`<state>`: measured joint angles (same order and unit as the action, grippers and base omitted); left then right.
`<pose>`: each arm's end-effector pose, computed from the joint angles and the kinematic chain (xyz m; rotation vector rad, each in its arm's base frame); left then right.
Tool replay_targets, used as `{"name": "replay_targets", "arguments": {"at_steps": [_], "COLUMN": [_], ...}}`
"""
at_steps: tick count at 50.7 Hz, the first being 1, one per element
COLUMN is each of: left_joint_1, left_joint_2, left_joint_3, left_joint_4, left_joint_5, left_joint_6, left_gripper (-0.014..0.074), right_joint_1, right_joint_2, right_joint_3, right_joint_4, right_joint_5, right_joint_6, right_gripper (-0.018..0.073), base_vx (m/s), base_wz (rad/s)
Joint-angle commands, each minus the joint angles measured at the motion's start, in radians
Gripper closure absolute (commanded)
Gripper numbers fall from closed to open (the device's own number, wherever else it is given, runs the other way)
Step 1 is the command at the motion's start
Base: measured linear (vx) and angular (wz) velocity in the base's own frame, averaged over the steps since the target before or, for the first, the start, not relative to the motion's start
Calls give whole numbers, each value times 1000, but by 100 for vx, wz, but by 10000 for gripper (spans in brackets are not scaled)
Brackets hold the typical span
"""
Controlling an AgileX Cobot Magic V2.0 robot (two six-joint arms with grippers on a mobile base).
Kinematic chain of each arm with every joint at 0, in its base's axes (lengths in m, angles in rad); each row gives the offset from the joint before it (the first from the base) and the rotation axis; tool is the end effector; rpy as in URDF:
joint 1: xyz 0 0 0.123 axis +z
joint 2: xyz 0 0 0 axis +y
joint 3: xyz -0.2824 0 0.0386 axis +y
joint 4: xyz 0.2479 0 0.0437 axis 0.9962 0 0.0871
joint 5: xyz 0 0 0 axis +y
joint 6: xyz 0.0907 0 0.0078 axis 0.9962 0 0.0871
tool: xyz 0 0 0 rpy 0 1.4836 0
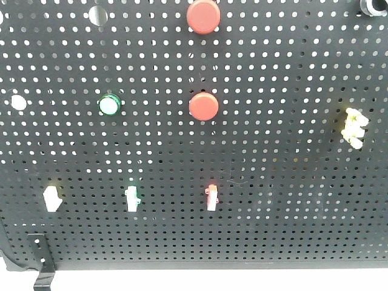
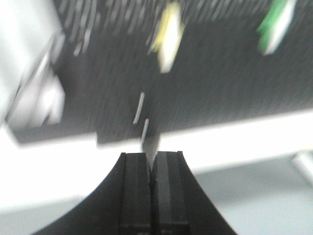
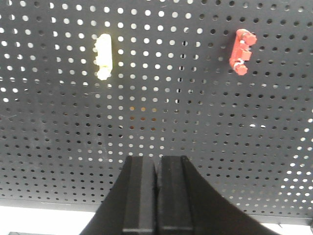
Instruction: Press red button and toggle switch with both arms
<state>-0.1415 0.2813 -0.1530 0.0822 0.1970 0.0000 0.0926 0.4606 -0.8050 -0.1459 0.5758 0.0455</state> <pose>0.0787 -0.0097 0.2286 0.1890 1.7984 -0.0288 0.0730 -0.0005 0.3952 -0.0862 1.7078 -0.0563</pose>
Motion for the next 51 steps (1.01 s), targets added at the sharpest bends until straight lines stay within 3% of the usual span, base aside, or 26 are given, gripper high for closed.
{"name": "replay_targets", "arguments": {"at_steps": [1,7,11,16,51], "left_joint_1": [5,5,5,5,4], "left_joint_2": [-88,-201,-258,-319,-309], "left_joint_3": [104,224,207,208,209], "left_joint_4": [-9,-9,5,28,28], "left_joint_5": [-167,-246,-150,-143,-142], "left_joint_6": [-19,-52,-42,-34,-43], "left_gripper": [595,595,595,595,595], "right_joint_1": [-6,-6,-6,-6,-6], "right_joint_2": [9,9,9,9,9], "right_joint_3": [-25,-25,-25,-25,-25], "right_joint_4": [-11,-10,-10,-11,-11], "right_joint_5": [-74,-72,-71,-67,-64], "right_joint_6": [-1,-1,-1,-1,-5], "right_gripper": [559,559,559,559,559], "base_vx": [0,0,0,0,0], "base_wz": [0,0,0,0,0]}}
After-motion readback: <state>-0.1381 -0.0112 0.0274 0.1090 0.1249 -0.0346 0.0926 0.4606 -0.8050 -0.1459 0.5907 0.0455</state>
